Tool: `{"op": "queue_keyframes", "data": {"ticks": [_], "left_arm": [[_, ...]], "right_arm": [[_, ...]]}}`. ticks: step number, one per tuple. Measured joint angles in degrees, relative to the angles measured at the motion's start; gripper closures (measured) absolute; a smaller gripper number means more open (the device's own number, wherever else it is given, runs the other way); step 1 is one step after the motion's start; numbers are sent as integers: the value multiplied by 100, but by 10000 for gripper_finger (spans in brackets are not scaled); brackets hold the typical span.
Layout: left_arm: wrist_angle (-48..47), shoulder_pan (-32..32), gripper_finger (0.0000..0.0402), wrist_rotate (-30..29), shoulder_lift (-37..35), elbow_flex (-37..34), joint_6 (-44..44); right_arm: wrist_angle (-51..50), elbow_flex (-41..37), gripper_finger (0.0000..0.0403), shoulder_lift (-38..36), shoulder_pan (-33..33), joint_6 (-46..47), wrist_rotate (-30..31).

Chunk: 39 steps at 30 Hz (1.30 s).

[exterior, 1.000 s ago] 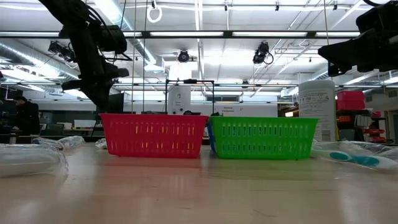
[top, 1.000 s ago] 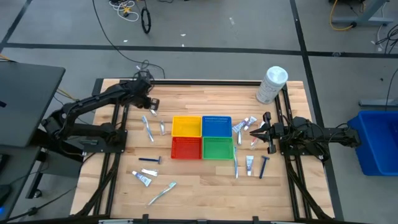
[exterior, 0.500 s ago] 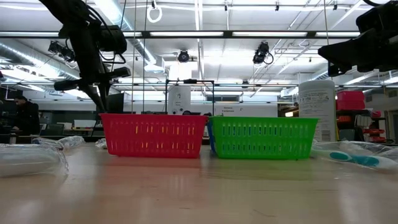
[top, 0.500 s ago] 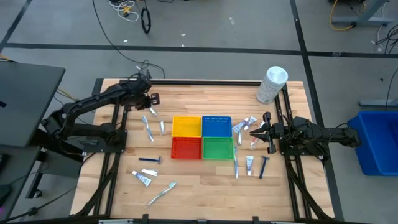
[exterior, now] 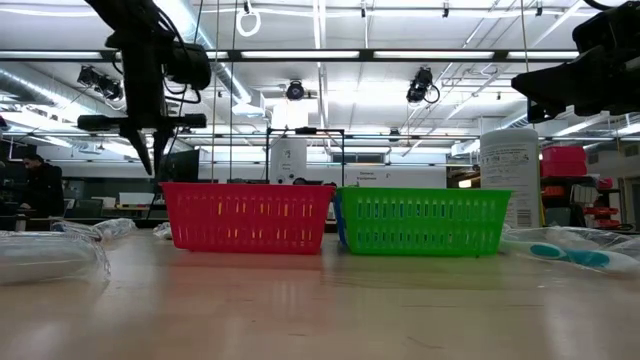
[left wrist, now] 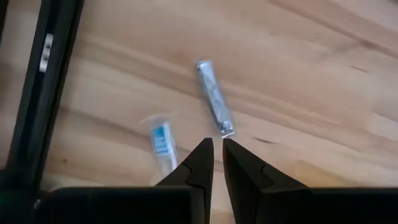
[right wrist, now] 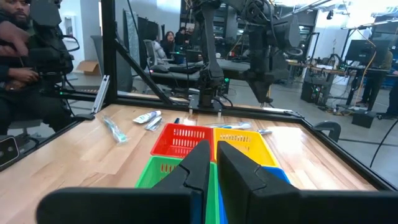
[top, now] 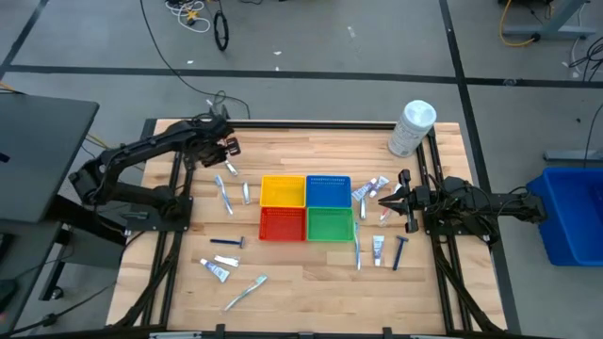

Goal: Pick & Place Travel size toiletries
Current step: Put the top left nail cutter into the yellow bin

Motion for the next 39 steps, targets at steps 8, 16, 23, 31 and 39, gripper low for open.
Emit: {"op": "queue_keyframes", "data": {"ticks": [8,16,23,31,39], "left_arm": [[145,-16,358,-12,566,156,-844],[366,-18,346,206,955,157,-1208],[372,-18,274,199,1004,157,-1343],[374,-18,185,172,1004,157,-1362],[414,24,167,110,1004,157,-1316]], "right_arm": [[1,1,363,0,-1,1,1],[1,1,362,0,-1,1,0],[-1,1,362,0,-1,1,1],[0,0,361,0,1,1,0],[-1,-1,362,0,-1,1,-1]]}}
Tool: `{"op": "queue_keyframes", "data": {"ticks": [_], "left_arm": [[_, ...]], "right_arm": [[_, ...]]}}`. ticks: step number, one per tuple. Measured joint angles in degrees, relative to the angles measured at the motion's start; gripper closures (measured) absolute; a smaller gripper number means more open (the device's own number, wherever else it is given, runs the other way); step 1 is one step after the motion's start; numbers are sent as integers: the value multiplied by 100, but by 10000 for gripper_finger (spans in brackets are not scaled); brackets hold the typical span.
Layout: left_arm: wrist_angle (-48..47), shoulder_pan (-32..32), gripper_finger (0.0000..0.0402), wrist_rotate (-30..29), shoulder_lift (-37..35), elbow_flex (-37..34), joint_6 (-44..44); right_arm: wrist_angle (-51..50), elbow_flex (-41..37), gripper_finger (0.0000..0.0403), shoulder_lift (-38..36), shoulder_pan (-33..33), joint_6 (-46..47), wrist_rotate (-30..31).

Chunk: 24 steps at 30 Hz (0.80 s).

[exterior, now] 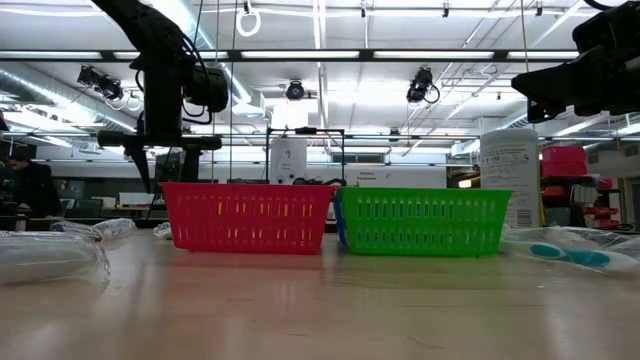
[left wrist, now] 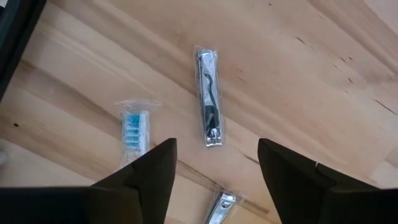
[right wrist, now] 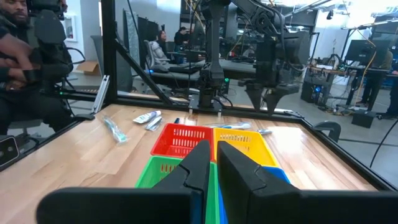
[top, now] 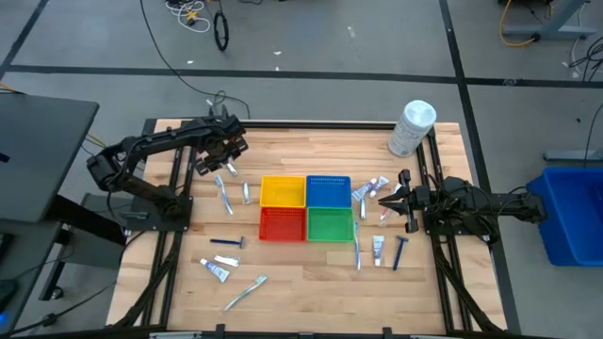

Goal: Pick & Place Travel size toiletries
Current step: Put the top left nail cutter into the yellow bin

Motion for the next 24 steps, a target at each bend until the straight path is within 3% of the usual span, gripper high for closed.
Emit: {"op": "queue_keyframes", "data": {"ticks": [15,24], "left_arm": [[215,338,173,210,6,-58,174],[395,340,173,364,588,-101,232]], "right_arm": [[0,1,363,0,0,0,1],[1,0,363,0,2,0,0]]}}
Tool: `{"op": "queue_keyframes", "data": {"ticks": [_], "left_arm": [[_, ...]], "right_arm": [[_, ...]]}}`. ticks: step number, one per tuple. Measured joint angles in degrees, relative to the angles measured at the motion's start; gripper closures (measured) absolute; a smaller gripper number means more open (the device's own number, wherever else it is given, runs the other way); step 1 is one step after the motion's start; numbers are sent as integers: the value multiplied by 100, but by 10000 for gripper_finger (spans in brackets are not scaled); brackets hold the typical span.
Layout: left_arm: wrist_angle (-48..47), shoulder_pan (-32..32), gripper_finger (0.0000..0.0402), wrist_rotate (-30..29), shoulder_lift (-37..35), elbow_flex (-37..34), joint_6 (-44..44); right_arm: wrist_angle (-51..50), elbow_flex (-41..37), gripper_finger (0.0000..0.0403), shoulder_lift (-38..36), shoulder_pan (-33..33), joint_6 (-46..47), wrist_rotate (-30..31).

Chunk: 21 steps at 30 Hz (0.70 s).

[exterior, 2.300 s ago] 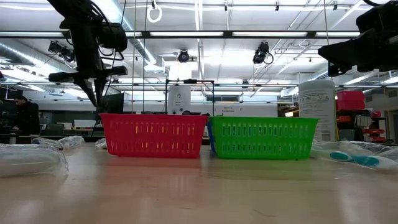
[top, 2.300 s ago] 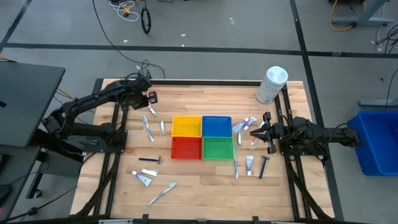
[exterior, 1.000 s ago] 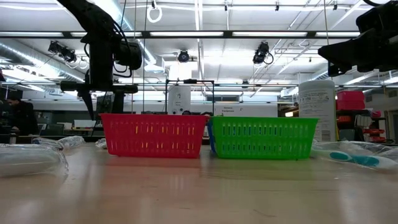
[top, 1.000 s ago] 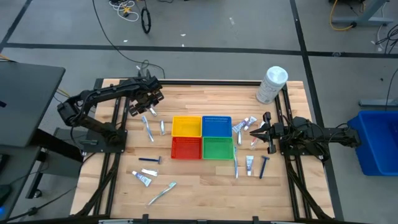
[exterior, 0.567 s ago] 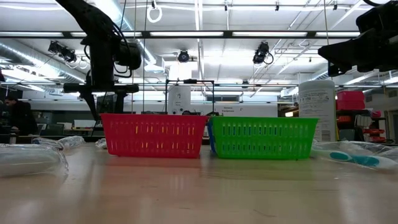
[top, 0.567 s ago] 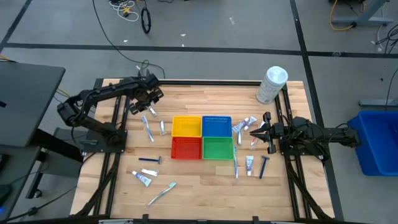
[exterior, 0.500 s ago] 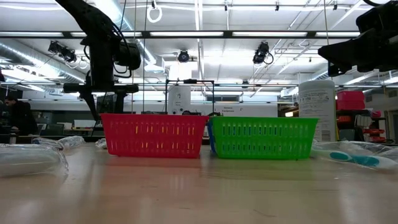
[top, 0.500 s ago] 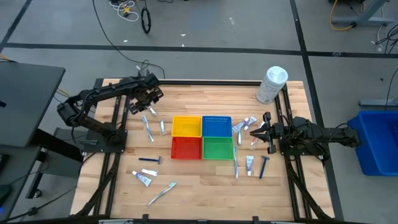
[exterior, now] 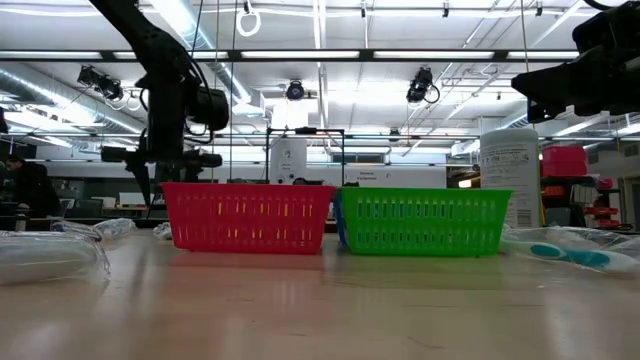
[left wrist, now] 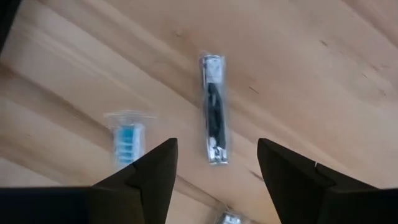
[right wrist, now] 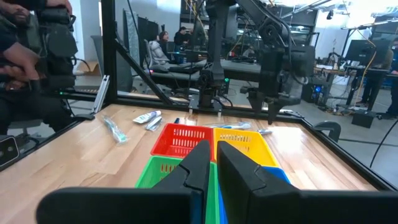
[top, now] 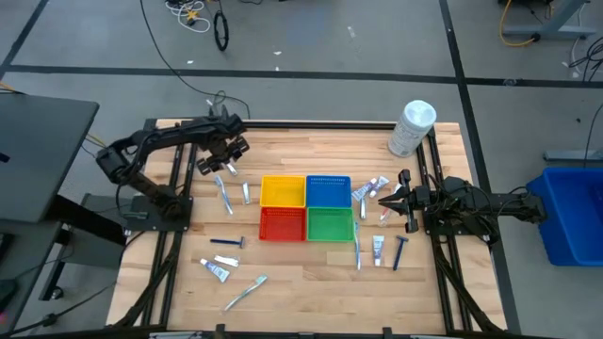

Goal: Pick & Place Travel size toiletries
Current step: Put the top left nail cutter into the yellow bin

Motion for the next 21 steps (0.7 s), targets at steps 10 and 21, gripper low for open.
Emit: {"op": "queue_keyframes", "data": {"ticks": [10,21], "left_arm": [[159,0,173,195,357,0,-4],[451,-4,173,278,349,-255,-83]], "right_arm": [[1,2,363,0,0,0,0],[-1,1,362,0,0,0,2]]}}
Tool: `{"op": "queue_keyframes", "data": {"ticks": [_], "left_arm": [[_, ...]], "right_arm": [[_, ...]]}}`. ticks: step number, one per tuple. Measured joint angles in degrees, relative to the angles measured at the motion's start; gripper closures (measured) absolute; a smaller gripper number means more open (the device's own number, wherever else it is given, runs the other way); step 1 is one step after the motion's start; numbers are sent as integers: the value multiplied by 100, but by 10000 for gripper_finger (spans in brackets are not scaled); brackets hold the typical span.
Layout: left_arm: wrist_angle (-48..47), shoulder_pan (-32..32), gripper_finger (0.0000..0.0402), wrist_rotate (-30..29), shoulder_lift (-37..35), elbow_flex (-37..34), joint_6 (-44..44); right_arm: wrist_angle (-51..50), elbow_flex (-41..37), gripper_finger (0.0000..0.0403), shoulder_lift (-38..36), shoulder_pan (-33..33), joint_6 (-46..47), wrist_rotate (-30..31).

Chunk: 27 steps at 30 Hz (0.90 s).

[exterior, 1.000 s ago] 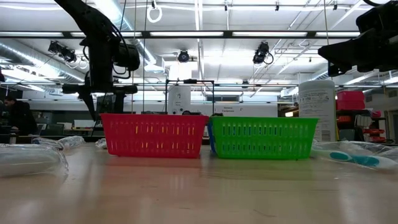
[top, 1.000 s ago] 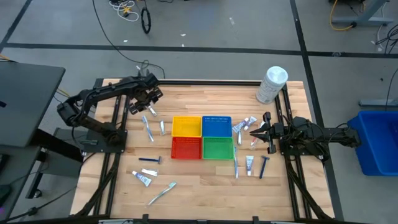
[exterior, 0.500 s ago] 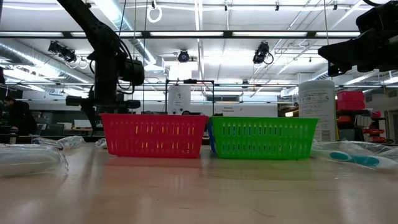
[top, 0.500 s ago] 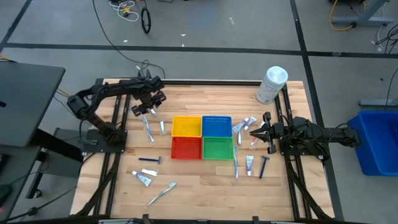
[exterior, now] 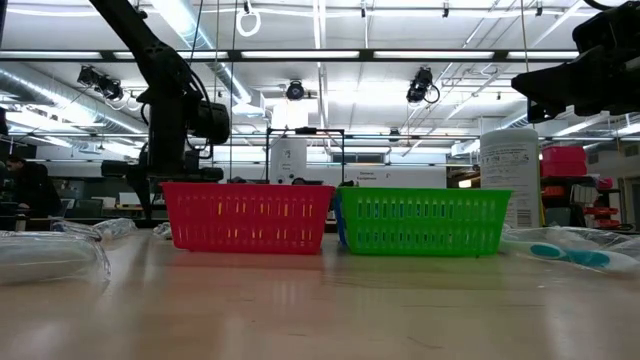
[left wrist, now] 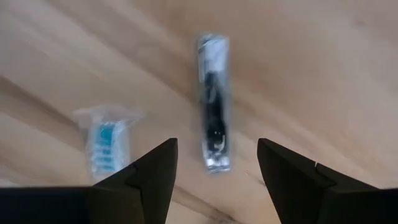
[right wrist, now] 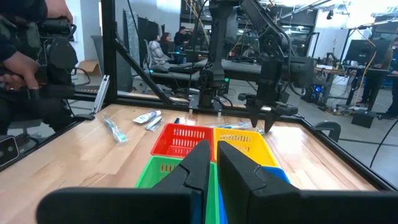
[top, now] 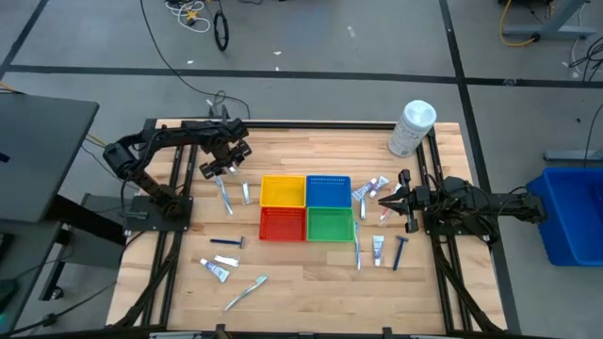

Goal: Pick & Place Travel size toiletries
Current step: Put the top left nail cutter into the yellow bin

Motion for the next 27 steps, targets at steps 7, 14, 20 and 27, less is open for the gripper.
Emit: {"op": "queue_keyframes", "data": {"ticks": [7,14,20,27], "left_arm": [[47,-2,173,-2,0,-120,-3],[308,21,173,-31,0,-121,167],[324,22,173,-42,0,-123,173],[472,-62,173,4,0,-345,59]], "right_arm": [[2,-1,363,0,-2,0,-2],[2,0,363,0,-2,0,-1],[0,-1,362,0,-2,0,0],[0,1,362,0,-2,0,0]]}}
